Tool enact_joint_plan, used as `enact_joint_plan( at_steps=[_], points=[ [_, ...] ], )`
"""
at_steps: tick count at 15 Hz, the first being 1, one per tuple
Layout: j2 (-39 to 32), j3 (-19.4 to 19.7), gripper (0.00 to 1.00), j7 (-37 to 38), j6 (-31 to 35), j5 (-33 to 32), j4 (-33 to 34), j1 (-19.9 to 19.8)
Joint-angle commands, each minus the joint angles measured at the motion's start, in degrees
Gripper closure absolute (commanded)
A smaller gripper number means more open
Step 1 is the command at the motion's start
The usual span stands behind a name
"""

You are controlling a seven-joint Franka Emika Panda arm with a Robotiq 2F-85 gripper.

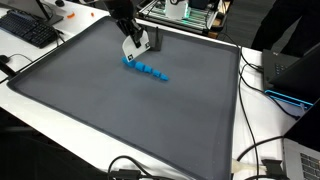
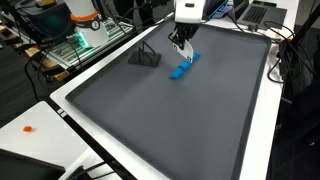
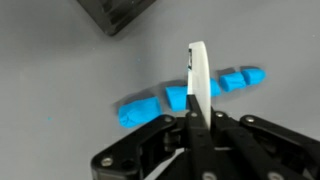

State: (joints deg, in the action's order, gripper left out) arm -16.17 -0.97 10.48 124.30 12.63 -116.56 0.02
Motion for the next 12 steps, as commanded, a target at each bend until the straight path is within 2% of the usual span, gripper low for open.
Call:
enact_joint_plan(
  at_steps=[1, 5, 12],
  points=[
    [5.79, 0.08, 0.99, 3.17, -0.85, 5.29, -5.89, -0.29],
    [10.67, 0.74, 0.99, 5.61, 0.44, 8.53, -12.17, -0.31],
    [16.73, 1.34, 0.99, 14.97, 4.6, 8.03, -22.03, 0.04]
  ],
)
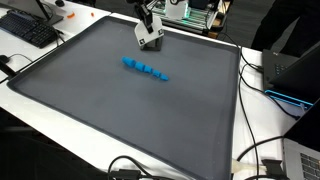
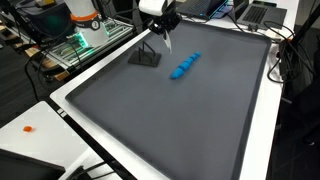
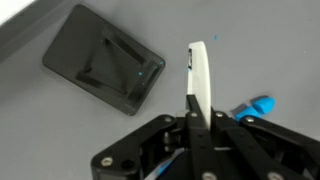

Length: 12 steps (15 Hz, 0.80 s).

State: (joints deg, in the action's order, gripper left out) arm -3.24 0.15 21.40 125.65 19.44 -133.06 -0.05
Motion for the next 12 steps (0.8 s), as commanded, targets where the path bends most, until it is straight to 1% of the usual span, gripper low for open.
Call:
enact_joint_plan(
  at_steps=[1, 7, 12],
  points=[
    [4.22, 0.17, 0.99, 5.56, 4.21, 0.98, -6.6, 0.11],
    [4.28, 0.06, 0.99, 15.57, 10.27, 0.2, -11.43, 0.02],
    [4.0, -0.19, 0.99, 20.26, 13.83, -0.82, -13.81, 0.28]
  ],
)
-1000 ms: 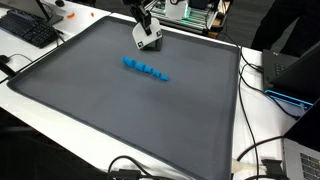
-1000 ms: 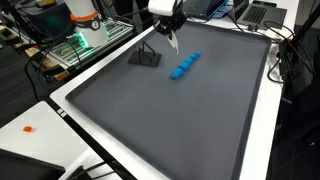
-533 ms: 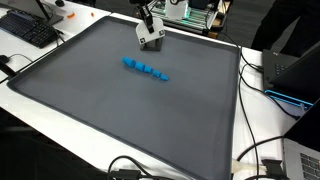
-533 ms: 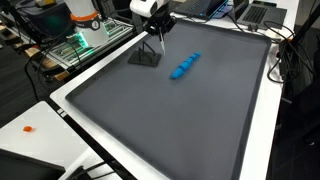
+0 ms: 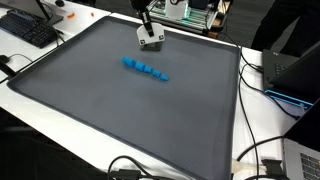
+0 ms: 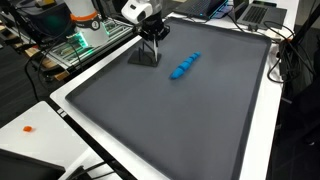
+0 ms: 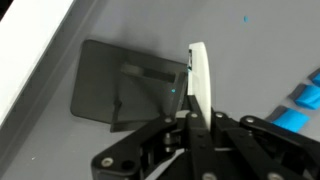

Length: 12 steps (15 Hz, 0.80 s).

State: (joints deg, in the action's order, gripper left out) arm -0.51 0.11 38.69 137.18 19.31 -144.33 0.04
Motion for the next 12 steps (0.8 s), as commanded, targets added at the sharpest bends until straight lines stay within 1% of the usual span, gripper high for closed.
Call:
enact_joint_plan(
  at_steps=[1, 12],
  points=[
    [1.24, -0.16, 0.99, 3.57, 2.82, -0.88, -2.85, 0.2],
    [0.13, -0.5, 0.99, 6.76, 9.02, -1.72, -4.64, 0.64]
  ],
)
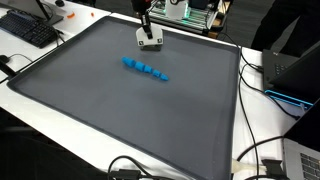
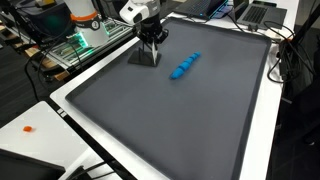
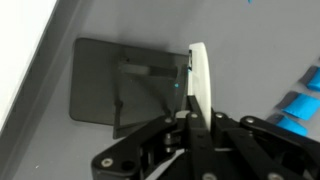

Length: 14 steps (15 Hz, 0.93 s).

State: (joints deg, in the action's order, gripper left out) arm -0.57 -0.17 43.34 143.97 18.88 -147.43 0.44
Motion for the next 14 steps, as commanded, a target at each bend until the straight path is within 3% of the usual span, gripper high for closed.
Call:
enact_joint_plan(
  at_steps=[1, 14],
  points=[
    [-0.03, -0.22, 0.99, 2.46, 2.76, -1.33, -1.65, 0.29],
    [-2.0, -0.17, 0.99, 2.17, 5.55, 0.82, -2.02, 0.49]
  ],
)
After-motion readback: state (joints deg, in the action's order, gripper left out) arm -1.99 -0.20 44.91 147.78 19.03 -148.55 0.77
